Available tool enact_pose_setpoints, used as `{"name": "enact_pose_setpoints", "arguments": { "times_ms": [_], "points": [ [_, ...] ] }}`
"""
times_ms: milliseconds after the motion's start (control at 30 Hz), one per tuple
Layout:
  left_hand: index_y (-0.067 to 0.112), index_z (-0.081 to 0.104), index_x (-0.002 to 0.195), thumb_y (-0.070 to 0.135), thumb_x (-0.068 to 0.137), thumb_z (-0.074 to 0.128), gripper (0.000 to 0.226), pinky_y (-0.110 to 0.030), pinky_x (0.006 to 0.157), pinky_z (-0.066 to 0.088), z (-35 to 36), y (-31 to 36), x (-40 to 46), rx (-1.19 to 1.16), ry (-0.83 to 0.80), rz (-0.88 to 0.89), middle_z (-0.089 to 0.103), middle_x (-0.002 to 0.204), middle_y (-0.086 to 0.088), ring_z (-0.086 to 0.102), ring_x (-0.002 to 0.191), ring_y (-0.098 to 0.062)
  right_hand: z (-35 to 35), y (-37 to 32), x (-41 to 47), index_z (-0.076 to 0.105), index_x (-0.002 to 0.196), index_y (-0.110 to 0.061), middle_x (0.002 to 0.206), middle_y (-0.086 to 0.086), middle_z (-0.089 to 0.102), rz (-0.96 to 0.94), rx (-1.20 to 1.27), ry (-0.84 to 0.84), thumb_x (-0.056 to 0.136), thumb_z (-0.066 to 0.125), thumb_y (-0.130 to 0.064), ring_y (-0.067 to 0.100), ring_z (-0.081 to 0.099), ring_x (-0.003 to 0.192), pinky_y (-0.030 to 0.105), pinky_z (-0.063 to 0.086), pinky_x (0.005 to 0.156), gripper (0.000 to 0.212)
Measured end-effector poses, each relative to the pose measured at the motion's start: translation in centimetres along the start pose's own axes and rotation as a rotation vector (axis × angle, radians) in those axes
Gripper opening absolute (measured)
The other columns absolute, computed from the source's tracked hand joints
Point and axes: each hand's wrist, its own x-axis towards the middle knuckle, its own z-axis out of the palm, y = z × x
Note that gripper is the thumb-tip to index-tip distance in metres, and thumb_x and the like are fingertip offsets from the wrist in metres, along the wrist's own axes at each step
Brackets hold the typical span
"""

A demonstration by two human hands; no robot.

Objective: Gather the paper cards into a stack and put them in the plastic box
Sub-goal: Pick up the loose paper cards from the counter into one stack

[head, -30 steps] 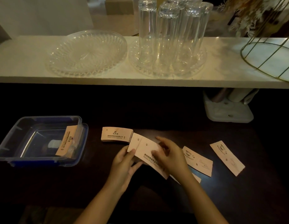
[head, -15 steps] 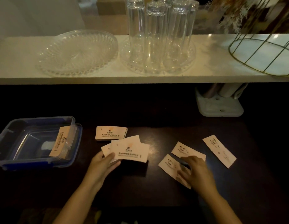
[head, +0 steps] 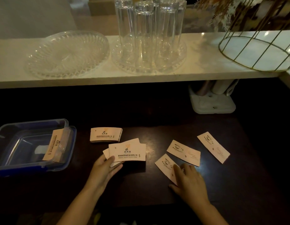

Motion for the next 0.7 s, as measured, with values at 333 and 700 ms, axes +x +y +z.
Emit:
{"name": "enact_pose_setpoints", "arguments": {
  "times_ms": [333,700],
  "points": [
    [0.008,0.05,0.124,0.007,0.093,0.042,0.032,-0.036,0.083,0.048,0.6,0.0,-0.6,0.037,-0.019,0.002,0.065,0.109,-0.013,0.063,0.096,-0.022,-4.0,0.0,-0.6,0.05,0.115,-0.018,0.109,-0.002,0.061,0.124,0.431,0.023,0.092,0.046,-0.018,0.019,0.064,0.092,0.035,0.056,0.077,0.023],
    [0.014,0.057,0.112,0.006,0.089,0.05,0.025,-0.026,0.07,0.059,2.4,-0.1,-2.2,0.168,-0.192,0.029,0.069,0.106,-0.01,0.067,0.098,-0.021,-7.4,-4.5,1.5,0.061,0.111,-0.027,0.093,-0.02,0.055,0.015,0.95,-0.055,0.08,0.066,-0.009,0.004,0.059,0.088,0.025,0.057,0.075,0.036]
  ]
}}
